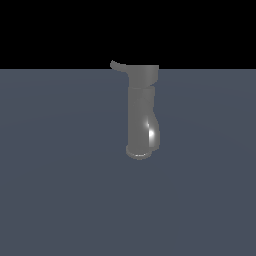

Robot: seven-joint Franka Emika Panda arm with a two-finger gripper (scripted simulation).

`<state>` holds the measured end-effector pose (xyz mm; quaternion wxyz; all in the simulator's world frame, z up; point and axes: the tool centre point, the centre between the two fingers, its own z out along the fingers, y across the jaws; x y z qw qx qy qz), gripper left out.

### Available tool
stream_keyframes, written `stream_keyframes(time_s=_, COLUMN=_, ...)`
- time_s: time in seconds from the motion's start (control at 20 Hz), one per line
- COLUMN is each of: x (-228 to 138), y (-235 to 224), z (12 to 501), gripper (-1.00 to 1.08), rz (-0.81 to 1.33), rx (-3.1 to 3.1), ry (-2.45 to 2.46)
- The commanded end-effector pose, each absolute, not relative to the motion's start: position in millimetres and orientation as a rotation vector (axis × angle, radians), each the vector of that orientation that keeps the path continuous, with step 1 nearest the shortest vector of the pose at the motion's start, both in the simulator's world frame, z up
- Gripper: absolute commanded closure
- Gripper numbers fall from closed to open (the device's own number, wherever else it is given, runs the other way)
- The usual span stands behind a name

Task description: Turn on the faucet by rotating a designated handle.

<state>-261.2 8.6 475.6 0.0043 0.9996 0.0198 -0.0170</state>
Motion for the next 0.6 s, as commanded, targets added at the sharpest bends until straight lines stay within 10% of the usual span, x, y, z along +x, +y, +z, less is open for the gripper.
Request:
stream_keyframes(time_s=0.0, x=-261.2, y=8.6, z=475.6, gripper=1.08, rz=-0.053, rx=3.132, ry=0.062)
stream_keyframes(time_s=0.55, x=-252.4, y=19.5, z=467.6, gripper=1.08, rz=-0.052, rx=3.133, ry=-0.046)
